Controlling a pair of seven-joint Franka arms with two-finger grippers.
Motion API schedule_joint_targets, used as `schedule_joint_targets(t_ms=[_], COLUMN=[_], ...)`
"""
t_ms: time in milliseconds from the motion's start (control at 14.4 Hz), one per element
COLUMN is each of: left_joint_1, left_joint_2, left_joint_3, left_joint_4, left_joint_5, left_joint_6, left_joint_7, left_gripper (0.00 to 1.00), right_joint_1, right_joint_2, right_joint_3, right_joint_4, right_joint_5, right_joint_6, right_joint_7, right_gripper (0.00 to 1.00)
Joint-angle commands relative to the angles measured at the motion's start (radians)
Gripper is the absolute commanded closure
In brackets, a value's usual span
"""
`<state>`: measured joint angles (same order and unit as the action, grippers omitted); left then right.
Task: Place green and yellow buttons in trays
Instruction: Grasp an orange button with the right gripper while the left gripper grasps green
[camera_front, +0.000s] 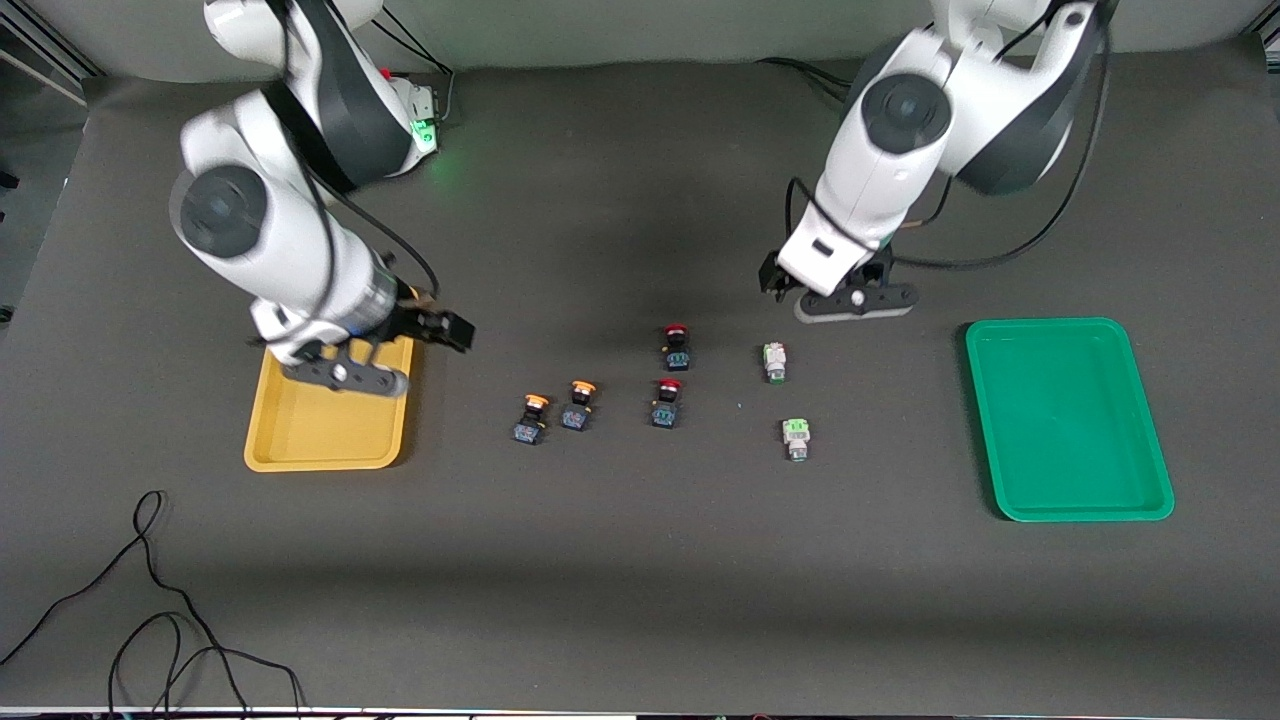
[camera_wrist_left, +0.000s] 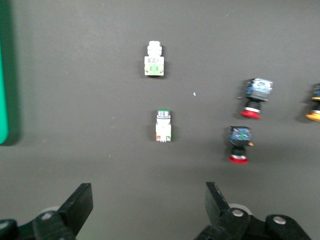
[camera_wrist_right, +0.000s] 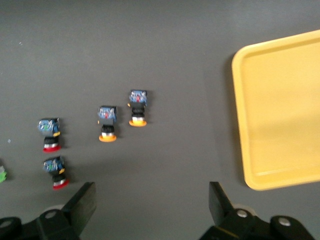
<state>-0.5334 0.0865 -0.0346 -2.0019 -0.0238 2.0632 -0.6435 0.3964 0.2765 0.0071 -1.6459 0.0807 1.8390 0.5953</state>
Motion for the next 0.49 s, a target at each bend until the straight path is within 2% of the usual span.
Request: schedule_joint_targets(t_ms=[0,418], left_joint_1=[-0.010,-0.027], left_joint_2=[0.085,0.301], left_joint_3=[0.005,0.005], left_joint_4=[-0.044,-0.051], left_joint_5=[0.018,0.041], left_joint_6=[0.119,0.339], left_joint_7=[-0.016,-0.053], left_gripper=[0.00,0.00], right_joint_1=[0.029,0.042], right_joint_2=[0.096,0.305], right_joint_3=[-0.010,-0.010], right_joint_4=[-0.008,-0.043], right_joint_5=[0.011,0.017], right_joint_6=[0.122,0.362], right_joint_7=[0.066,0.107], right_gripper=[0.00,0.00])
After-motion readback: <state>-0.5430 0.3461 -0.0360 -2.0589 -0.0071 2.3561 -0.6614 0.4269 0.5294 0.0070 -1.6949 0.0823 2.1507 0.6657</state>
